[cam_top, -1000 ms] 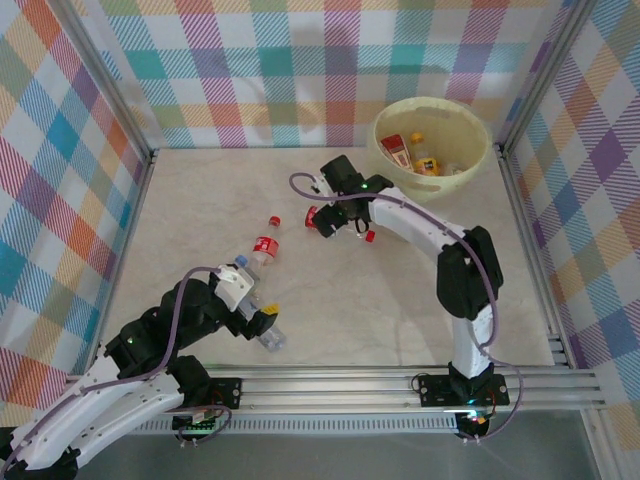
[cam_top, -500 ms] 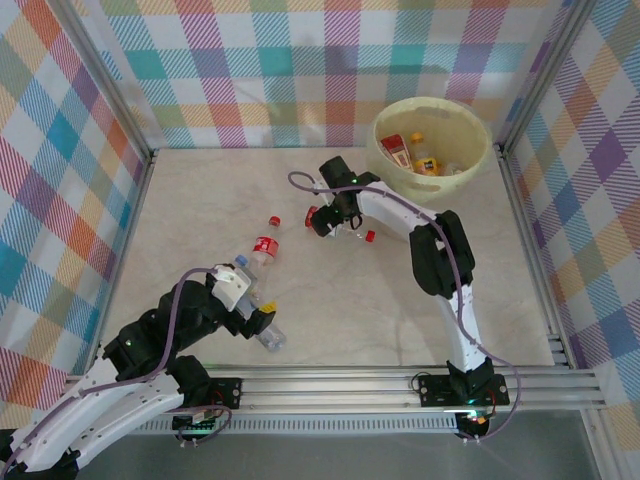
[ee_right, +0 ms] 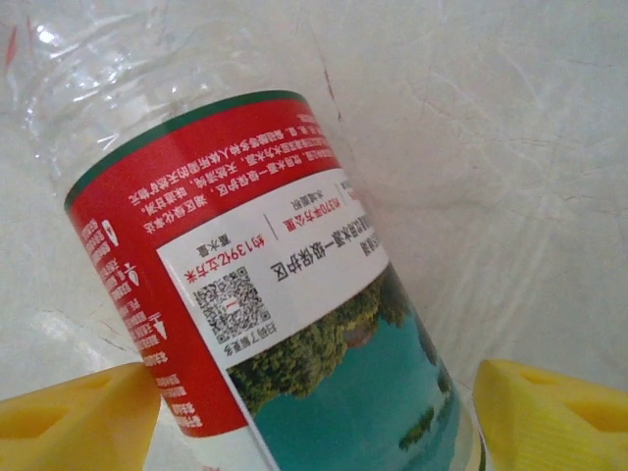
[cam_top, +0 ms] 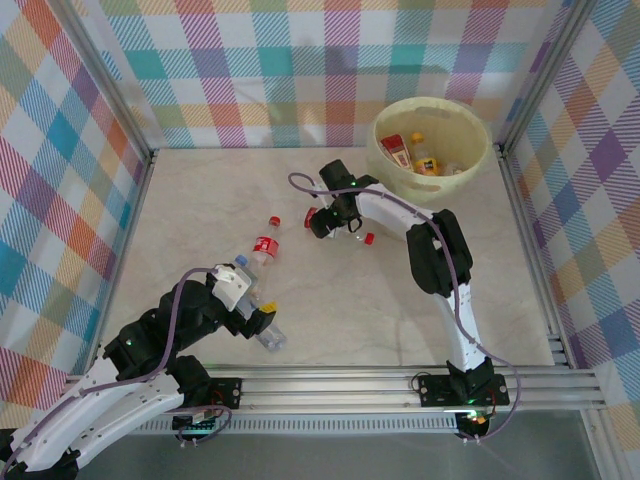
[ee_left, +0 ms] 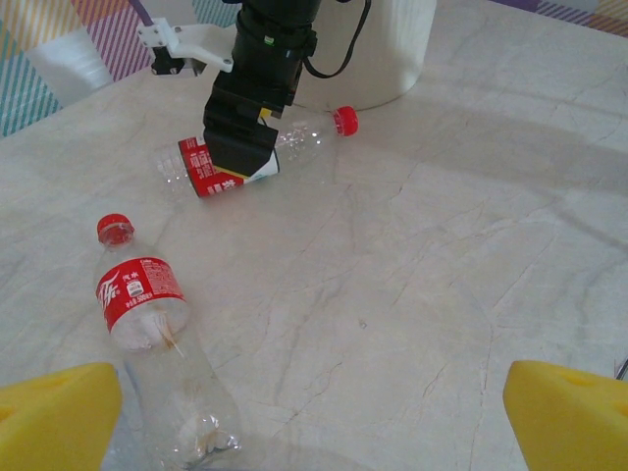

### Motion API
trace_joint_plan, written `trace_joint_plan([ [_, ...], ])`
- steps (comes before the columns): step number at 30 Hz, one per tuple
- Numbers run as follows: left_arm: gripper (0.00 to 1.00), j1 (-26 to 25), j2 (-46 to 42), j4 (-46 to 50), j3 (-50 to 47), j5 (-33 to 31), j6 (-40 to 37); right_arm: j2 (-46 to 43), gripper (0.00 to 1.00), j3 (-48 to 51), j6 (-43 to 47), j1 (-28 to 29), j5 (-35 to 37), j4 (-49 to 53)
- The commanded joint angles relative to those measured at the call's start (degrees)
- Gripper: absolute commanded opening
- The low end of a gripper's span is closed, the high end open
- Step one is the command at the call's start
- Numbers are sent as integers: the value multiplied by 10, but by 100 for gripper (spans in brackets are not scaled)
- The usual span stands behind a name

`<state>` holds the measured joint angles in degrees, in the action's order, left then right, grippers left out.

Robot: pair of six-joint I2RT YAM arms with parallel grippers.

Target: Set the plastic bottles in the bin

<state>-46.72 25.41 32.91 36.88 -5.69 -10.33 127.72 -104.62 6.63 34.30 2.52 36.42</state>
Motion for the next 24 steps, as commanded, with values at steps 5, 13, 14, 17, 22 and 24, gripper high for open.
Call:
trace_joint_plan([
  [5, 100, 5, -4, -4, -5, -1, 2, 9, 82, 14, 0, 3, -11, 4],
  [13, 100, 4, -3, -5, -6, 2, 3, 16, 77, 13, 0, 8, -5, 15],
  [14, 100, 4, -3, -6, -6, 3, 3, 17, 78, 14, 0, 10, -4, 16],
  [17, 100, 4, -3, -6, -6, 4, 2, 17, 78, 12, 0, 13, 1, 17],
  [22, 100, 5, -3, -5, -6, 4, 3, 15, 74, 8, -5, 15, 3, 20],
  [24, 100, 4, -4, -5, -6, 5, 3, 15, 70, 6, -5, 17, 5, 22],
])
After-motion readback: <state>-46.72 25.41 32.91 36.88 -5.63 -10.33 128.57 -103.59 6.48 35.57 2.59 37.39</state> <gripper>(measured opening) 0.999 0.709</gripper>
